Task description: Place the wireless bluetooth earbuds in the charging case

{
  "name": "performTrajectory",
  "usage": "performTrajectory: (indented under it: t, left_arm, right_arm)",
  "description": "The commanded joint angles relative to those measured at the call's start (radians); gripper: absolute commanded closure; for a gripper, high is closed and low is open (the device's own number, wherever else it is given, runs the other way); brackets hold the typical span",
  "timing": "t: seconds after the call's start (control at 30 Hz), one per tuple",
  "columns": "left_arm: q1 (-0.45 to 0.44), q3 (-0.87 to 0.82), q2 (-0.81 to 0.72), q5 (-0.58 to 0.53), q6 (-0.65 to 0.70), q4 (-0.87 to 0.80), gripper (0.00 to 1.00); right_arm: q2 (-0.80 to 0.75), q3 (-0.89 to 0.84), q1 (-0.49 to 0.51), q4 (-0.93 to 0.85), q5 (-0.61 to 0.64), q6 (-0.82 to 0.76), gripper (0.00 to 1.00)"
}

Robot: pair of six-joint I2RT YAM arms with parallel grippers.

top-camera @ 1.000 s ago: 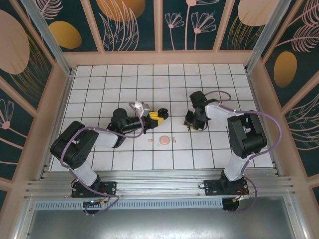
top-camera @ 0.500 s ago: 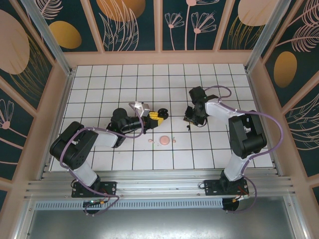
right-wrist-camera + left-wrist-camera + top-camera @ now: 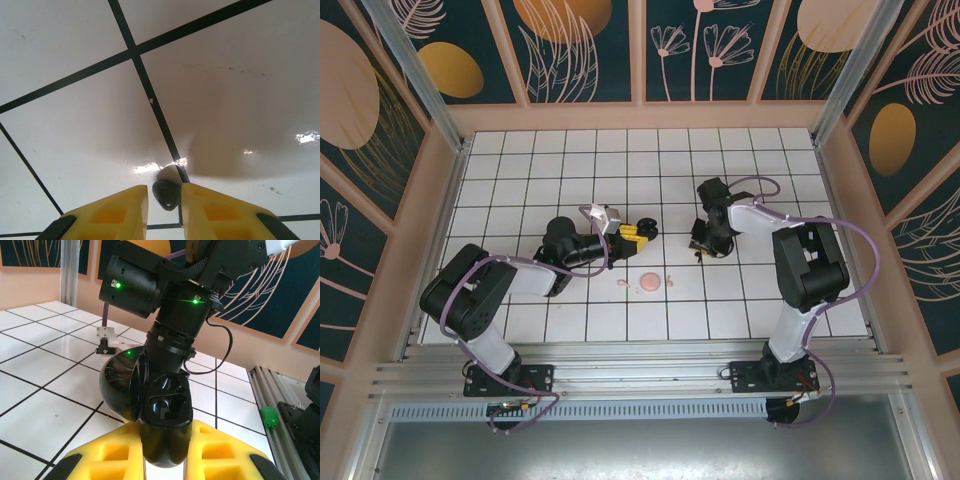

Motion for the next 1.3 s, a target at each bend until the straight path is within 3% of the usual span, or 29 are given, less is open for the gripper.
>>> performTrajectory:
  t: [0.0, 1.0, 1.17, 1.27]
  left_arm:
    - [0.005, 0.026, -0.017, 0.01, 0.022, -0.002, 0.91]
    - [0.005, 0.032, -0.008, 0.003, 0.02, -0.027, 0.92]
    - [0.005, 0.033, -0.006, 0.002, 0.018, -0.031, 0.92]
    - [0.005, 0.034, -0.005, 0.001, 0.017, -0.034, 0.92]
  right_arm:
    - [0.014, 0.007, 0.009, -0.019, 0.013, -0.002, 0.75]
    - [0.067, -0.016, 0.016, 0.018, 0.038, -0.019, 0.74]
    - [0.082, -0.017, 0.022, 0.009, 0.047, -0.022, 0.69]
    - [0.088, -0.016, 0.026, 0.002, 0.059, -0.025, 0.72]
